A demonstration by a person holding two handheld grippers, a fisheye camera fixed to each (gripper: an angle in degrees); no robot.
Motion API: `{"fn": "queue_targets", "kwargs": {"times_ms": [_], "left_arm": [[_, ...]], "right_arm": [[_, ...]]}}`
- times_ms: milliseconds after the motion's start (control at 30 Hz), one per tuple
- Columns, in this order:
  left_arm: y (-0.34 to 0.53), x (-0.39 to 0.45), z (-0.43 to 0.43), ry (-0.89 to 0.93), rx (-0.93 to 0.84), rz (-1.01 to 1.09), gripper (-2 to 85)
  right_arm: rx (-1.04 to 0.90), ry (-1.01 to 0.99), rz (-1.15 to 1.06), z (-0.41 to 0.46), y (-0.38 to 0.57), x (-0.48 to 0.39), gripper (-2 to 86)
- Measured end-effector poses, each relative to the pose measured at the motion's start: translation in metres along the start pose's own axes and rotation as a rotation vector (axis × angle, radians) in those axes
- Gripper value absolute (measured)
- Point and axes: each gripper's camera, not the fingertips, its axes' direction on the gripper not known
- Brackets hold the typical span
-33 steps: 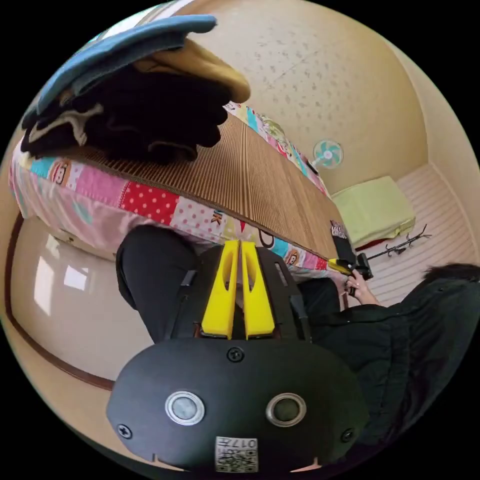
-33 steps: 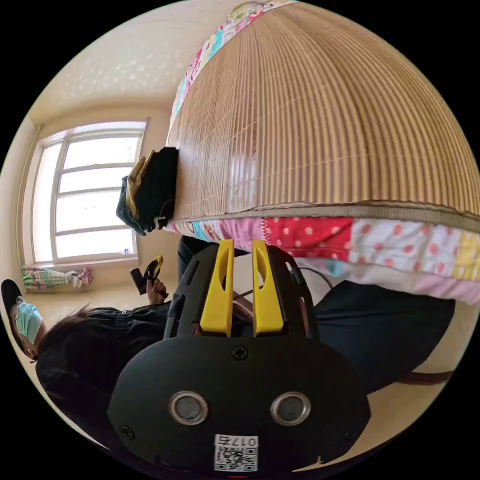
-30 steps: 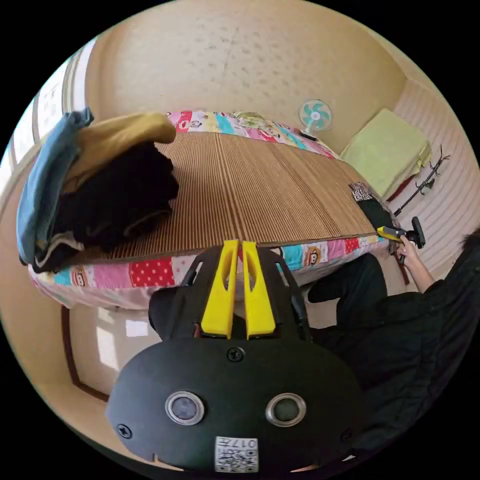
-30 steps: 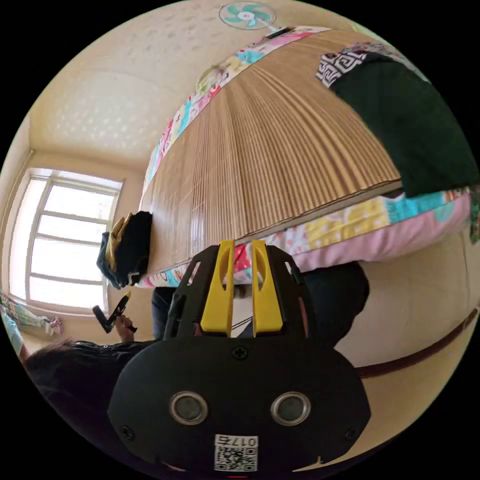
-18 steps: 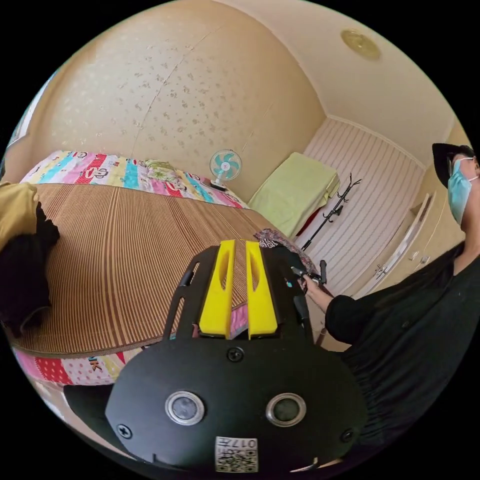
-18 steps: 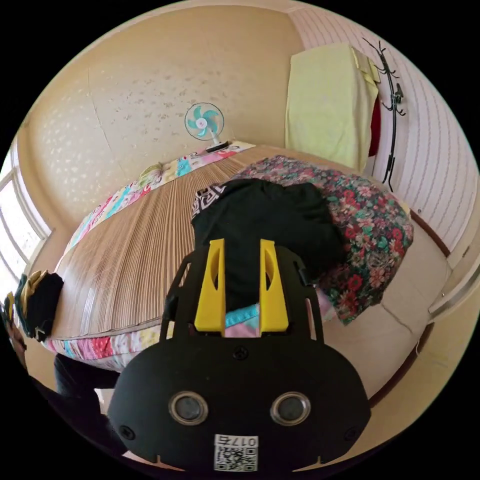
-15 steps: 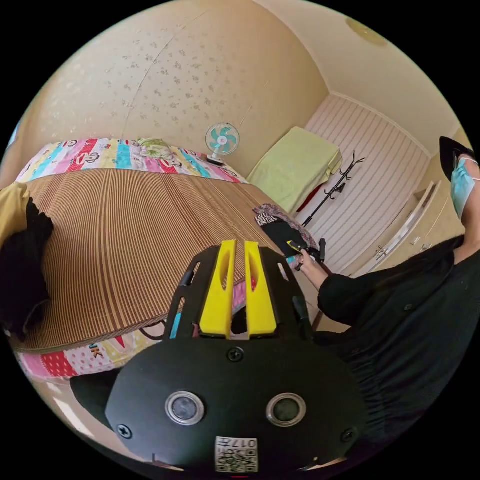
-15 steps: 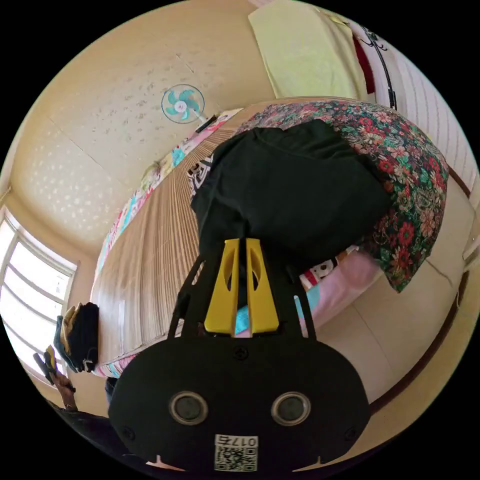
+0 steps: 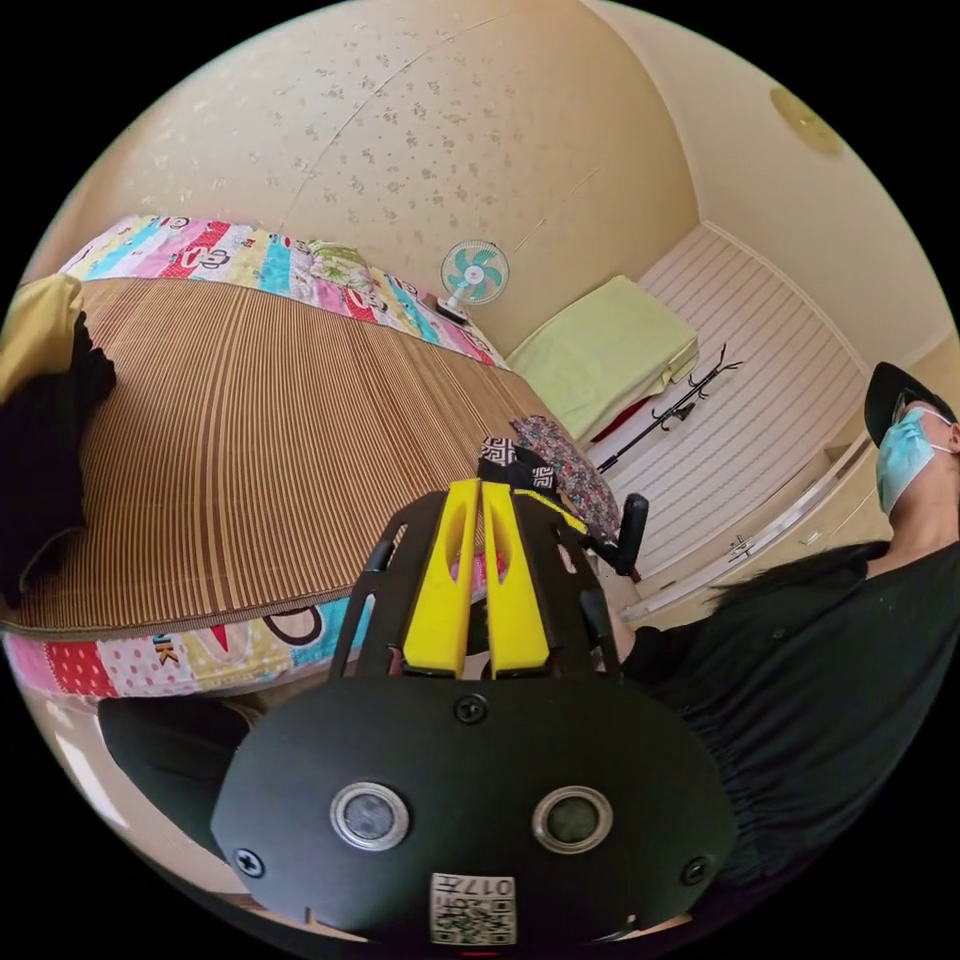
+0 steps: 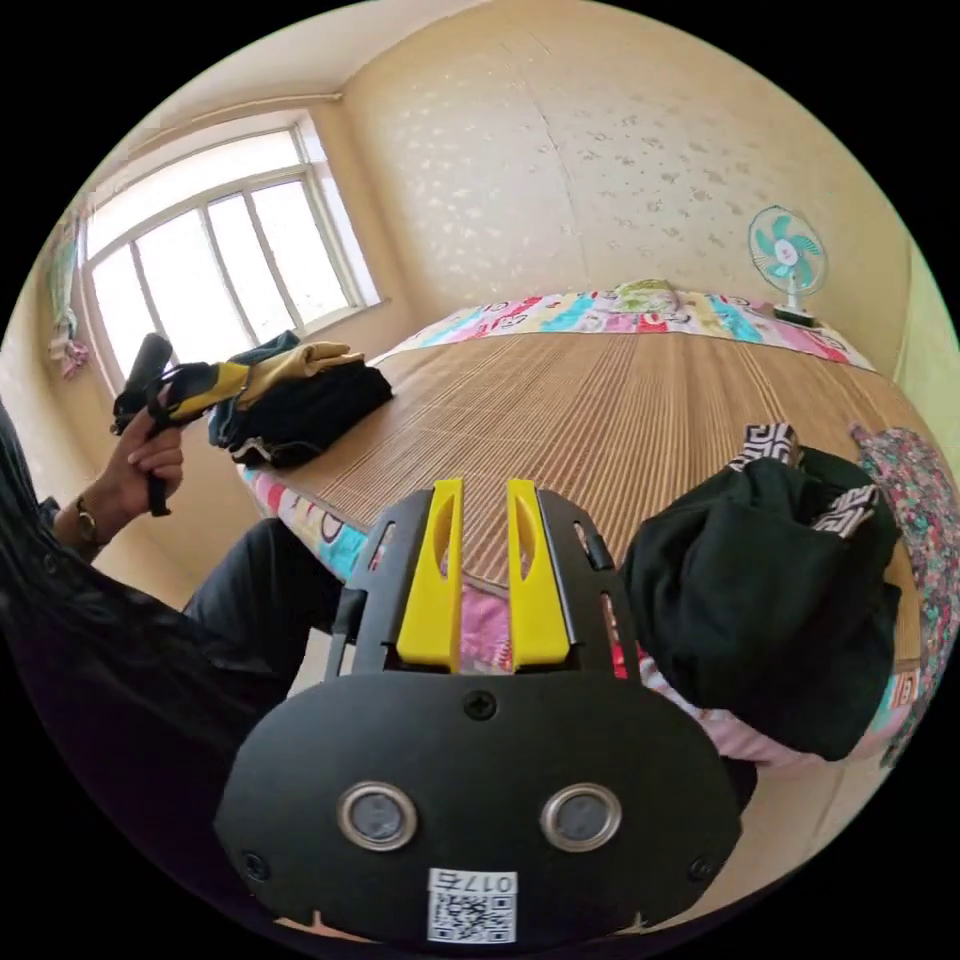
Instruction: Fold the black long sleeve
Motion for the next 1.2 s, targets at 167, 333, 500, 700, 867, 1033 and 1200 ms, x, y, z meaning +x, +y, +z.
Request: {"fn": "queue_targets", "kwargs": {"times_ms": [167, 333, 500, 700, 867, 1033, 1200], "left_arm": [[0.013, -0.009, -0.007, -0.027, -0.005, 0.013, -1.0], [0.017, -0.017, -0.011, -0.013, 0.024, 0.009, -0.9], [0.0, -0.03, -0.013, 0.132, 0.027, -0.035, 0.2], [-0.019, -0.062, 0.04, 0.315, -0.192, -0.097, 15.5], [0.015, -0.103, 0.109, 0.539, -0.439, -0.334, 10.8], [0.031, -0.105, 0.046, 0.736, -0.236, -0.3, 3.7], [0.0, -0.054, -0.061, 0.751, -0.142, 0.067, 3.3]], "right_arm": [[-0.004, 0.396, 0.263, -0.033, -0.03, 0.113, 12.5], [-0.168, 0.04, 0.449, -0.02, -0.035, 0.19, 4.6], [0.161, -0.218, 0.22, -0.096, -0.048, 0.074, 2.4], [0.105, -0.471, -0.002, -0.096, -0.013, -0.048, 2.2], [-0.134, -0.624, -0.037, -0.075, 0.025, -0.085, 2.5], [0.063, -0.534, -0.163, -0.156, 0.031, -0.066, 3.8], [0.505, -0.45, -0.117, -0.245, 0.037, -0.02, 17.0]]}}
